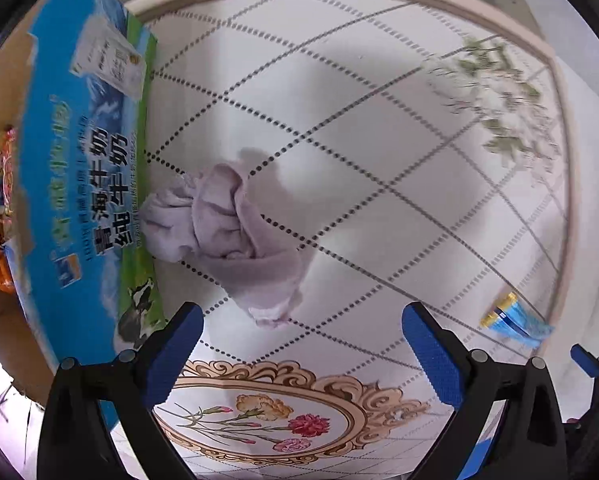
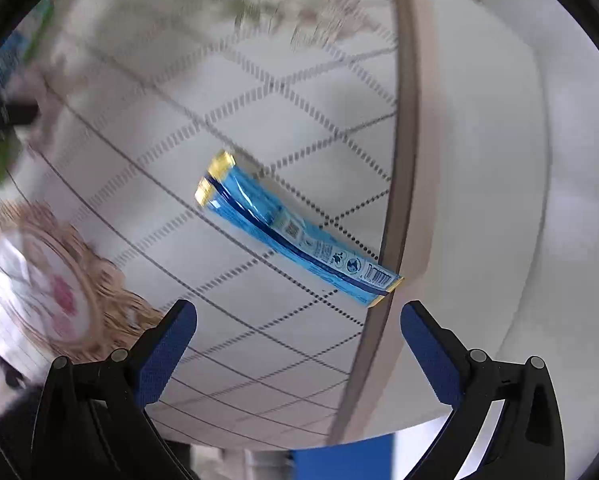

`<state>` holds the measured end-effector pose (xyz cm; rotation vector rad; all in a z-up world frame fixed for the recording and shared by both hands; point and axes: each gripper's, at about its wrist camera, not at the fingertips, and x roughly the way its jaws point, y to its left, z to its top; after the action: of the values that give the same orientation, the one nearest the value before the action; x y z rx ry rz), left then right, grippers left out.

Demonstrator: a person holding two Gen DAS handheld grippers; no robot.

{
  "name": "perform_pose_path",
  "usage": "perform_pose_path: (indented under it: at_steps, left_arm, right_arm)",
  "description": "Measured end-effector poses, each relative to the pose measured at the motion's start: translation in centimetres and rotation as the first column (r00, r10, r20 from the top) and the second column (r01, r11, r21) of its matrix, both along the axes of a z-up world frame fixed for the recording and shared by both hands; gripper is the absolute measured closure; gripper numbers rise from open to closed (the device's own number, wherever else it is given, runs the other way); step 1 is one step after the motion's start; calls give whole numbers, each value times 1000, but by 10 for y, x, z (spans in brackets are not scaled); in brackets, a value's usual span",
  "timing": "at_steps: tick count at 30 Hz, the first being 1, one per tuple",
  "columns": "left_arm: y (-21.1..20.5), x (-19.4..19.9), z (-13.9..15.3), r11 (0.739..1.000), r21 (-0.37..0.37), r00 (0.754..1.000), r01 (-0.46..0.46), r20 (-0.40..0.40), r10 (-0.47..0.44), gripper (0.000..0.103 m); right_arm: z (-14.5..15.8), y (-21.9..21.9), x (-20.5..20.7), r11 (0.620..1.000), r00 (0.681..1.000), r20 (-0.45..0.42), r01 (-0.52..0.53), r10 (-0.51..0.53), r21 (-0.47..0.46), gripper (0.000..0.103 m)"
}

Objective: Organize soft objects
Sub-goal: 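Grasp the lilac cloth with left tool while right tool grasps the blue tube bag, then carry the lilac cloth and blue tube bag into the box and release both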

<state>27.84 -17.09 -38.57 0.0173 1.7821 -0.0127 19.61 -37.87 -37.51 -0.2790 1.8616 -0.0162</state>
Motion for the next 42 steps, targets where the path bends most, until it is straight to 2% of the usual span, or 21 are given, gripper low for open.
perform_pose_path:
  at_steps: [4,8,9,11,12,14,16,18,19,22,24,27,29,31,32,36,37,42]
  left_arm:
    - [-3,5,-16,999,50,1000,2,-29,-1,1]
    - [1,12,-27,998,50,999,-28,-31,30,2]
    - [2,12,-28,998,51,999,-34,-26,36,6]
    - [6,13,-30,997,63,999,-44,-18,46,26]
    - [7,14,-31,997,62,999,-51,-11,51,31]
    - [10,15,-30,997,46,998,-63,-5,64,58]
    - [11,13,-30,997,21,997,-70,-6,70,58]
    - [5,10,-29,999,-3,999,-54,7,54,59]
    - [1,7,-28,999,-16,999,-47,9,47,59]
    - [-14,-7,-26,999,-54,1000,1,11,0,59]
    - [-25,-16,-26,996,-73,999,41,7,-41,59]
    - [-36,-25,-29,988,-135,997,72,-14,-75,57]
    - [-33,-25,-31,986,-162,998,41,-32,-47,56]
    - [-24,-22,-32,979,-204,999,-19,-48,9,56]
    - [-19,-21,-34,975,-219,998,-46,-56,34,54]
    - [-5,-12,-42,971,-223,994,-86,-88,68,51]
    - [-2,-9,-45,971,-222,993,-86,-94,66,50]
    - [-13,-2,-55,984,-170,997,-53,-73,41,50]
  right_arm:
    - [-35,-10,3,999,997,-73,-31,30,-9,0]
    - [-58,-24,8,1000,994,-106,-12,14,18,0]
    - [-62,-27,9,1000,994,-110,-7,10,26,0]
    - [-68,-34,11,999,994,-110,16,-12,43,2]
    - [-69,-39,12,998,994,-106,37,-32,51,9]
    - [-66,-45,13,990,991,-106,97,-86,103,19]
    - [-61,-49,13,981,987,-97,142,-129,135,44]
    - [-55,-54,12,972,981,-87,187,-176,143,58]
    - [-52,-56,11,959,972,-87,229,-217,166,64]
    - [-48,-62,6,909,937,-97,349,-336,226,71]
    - [-46,-65,2,882,918,-92,395,-385,257,71]
    - [-43,-61,-3,884,917,-68,397,-392,246,69]
    - [-44,-61,-7,870,909,-74,415,-411,268,58]
    - [-49,-56,-10,854,898,-92,438,-431,279,35]
    - [-50,-57,-12,850,893,-92,449,-441,277,33]
    - [-52,-61,-16,845,888,-71,456,-455,278,31]
    - [-61,-64,-17,847,888,-66,454,-455,276,31]
    - [-60,-57,-20,859,891,-34,446,-453,251,31]
